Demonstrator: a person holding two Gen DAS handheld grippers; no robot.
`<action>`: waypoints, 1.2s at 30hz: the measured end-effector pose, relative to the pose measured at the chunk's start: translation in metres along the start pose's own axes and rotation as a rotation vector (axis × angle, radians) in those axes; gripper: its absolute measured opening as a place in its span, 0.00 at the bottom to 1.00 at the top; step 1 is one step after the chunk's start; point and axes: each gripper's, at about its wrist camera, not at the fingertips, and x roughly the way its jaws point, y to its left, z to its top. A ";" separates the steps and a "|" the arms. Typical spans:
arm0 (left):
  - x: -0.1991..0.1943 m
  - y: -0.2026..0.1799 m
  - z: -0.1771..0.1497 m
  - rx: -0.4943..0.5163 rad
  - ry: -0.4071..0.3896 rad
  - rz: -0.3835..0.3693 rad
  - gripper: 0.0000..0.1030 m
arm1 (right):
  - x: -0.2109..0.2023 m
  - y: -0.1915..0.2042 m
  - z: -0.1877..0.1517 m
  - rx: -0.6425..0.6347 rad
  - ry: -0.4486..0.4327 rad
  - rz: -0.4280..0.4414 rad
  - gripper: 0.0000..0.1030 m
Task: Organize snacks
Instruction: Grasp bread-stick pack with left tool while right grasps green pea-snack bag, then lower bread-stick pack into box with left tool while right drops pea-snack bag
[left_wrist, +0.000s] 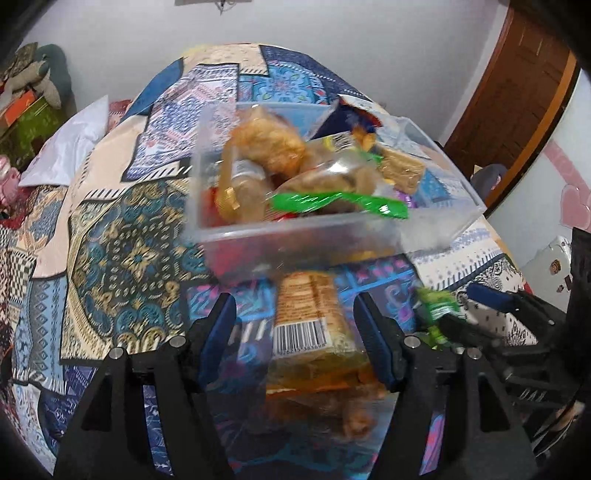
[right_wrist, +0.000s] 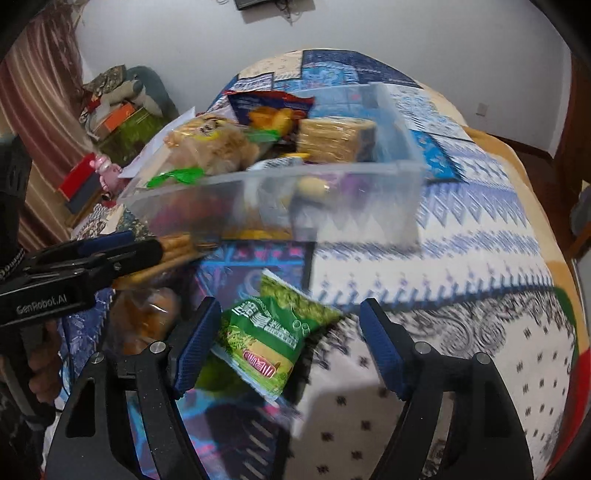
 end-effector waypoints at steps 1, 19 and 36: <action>-0.001 0.004 -0.003 -0.006 0.001 0.004 0.64 | -0.002 -0.002 -0.001 0.005 0.001 -0.003 0.72; 0.023 0.029 -0.017 -0.025 0.027 0.004 0.62 | 0.005 -0.003 -0.016 -0.021 0.024 -0.033 0.62; -0.023 0.021 -0.035 0.008 -0.075 0.026 0.22 | -0.013 0.000 -0.020 -0.032 -0.019 -0.032 0.38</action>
